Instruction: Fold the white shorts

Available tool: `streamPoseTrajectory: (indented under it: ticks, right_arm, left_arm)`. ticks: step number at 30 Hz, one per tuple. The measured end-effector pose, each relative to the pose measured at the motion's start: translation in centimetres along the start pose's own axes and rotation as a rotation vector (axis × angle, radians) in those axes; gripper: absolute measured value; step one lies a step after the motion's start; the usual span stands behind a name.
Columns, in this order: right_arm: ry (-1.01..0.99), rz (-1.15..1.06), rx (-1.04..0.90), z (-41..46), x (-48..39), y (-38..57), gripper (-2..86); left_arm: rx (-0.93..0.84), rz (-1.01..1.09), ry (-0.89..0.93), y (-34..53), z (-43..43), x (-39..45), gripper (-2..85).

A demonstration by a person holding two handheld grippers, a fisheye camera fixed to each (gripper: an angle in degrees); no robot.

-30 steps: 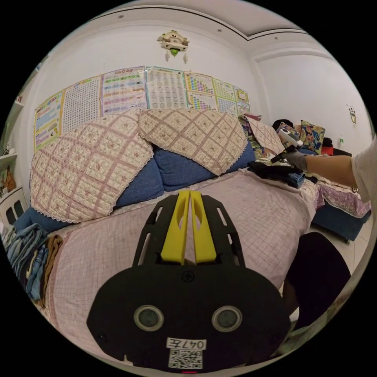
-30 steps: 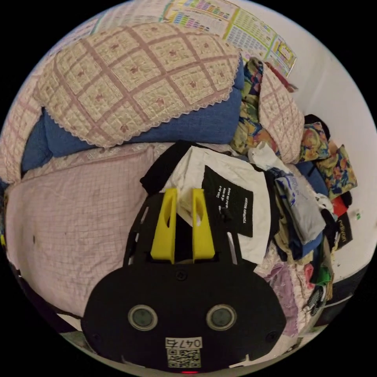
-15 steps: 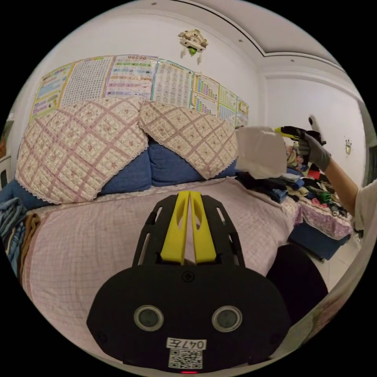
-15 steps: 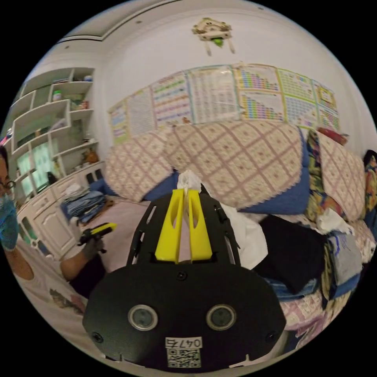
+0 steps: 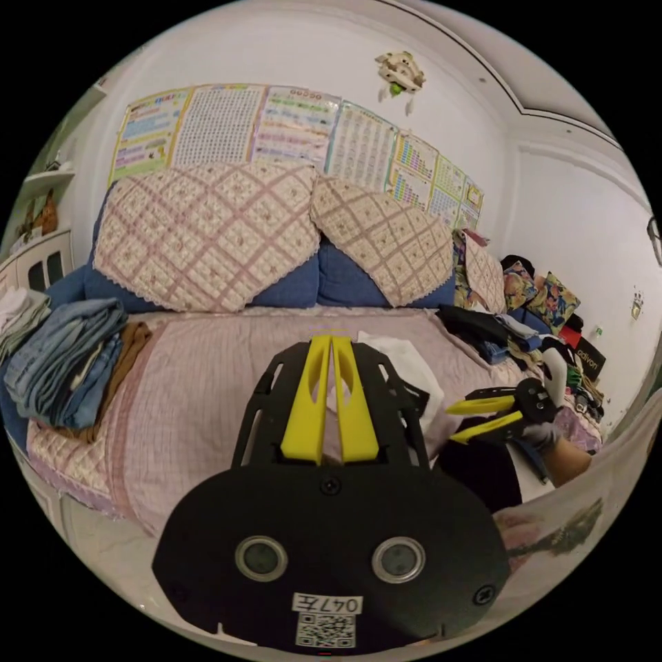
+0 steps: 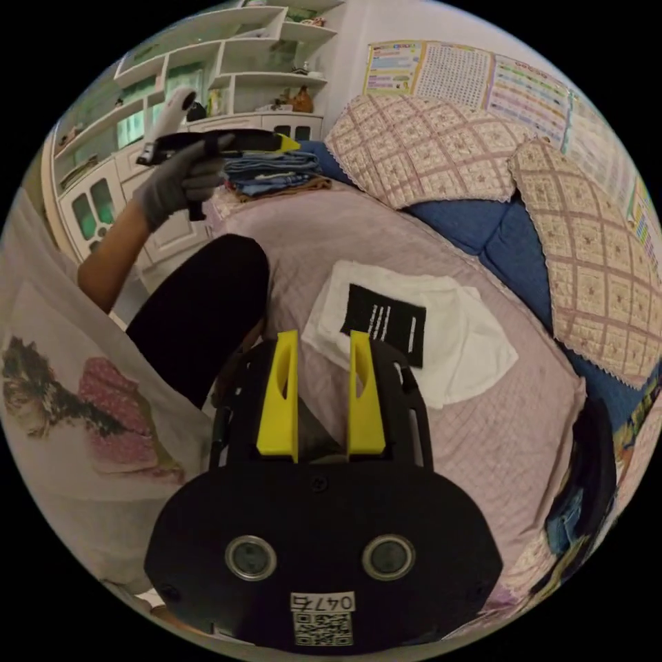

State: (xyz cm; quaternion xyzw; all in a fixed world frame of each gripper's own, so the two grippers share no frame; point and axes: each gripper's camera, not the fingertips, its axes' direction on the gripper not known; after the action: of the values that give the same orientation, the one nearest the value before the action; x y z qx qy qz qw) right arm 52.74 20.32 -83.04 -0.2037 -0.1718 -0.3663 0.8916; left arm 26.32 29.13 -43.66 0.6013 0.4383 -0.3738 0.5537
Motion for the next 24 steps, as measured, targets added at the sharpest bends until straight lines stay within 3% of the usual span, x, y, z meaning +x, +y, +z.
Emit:
streamPoseTrajectory:
  ticks: [7, 18, 21, 24]
  right_arm:
    - [-0.063, 0.131, 0.013, 3.3, -2.5, -1.2, 6.5]
    - [0.155, -0.057, -0.129, 8.2, -6.8, -5.5, 6.6]
    - [0.202, -0.032, -0.039, 5.9, -6.6, -5.9, 2.3]
    - [0.122, 0.121, 0.092, 2.1, -4.3, -6.1, 1.2]
  left_arm:
    - [-0.120, 0.008, 0.042, 1.3, 2.2, -0.1, -0.9]
    - [-0.171, 0.054, 0.107, 0.1, 3.8, 1.3, 4.5]
    - [-0.204, 0.069, 0.138, 0.2, 4.8, 2.1, 6.1]
    - [-0.237, 0.080, 0.175, 0.2, 6.3, 3.1, 9.5]
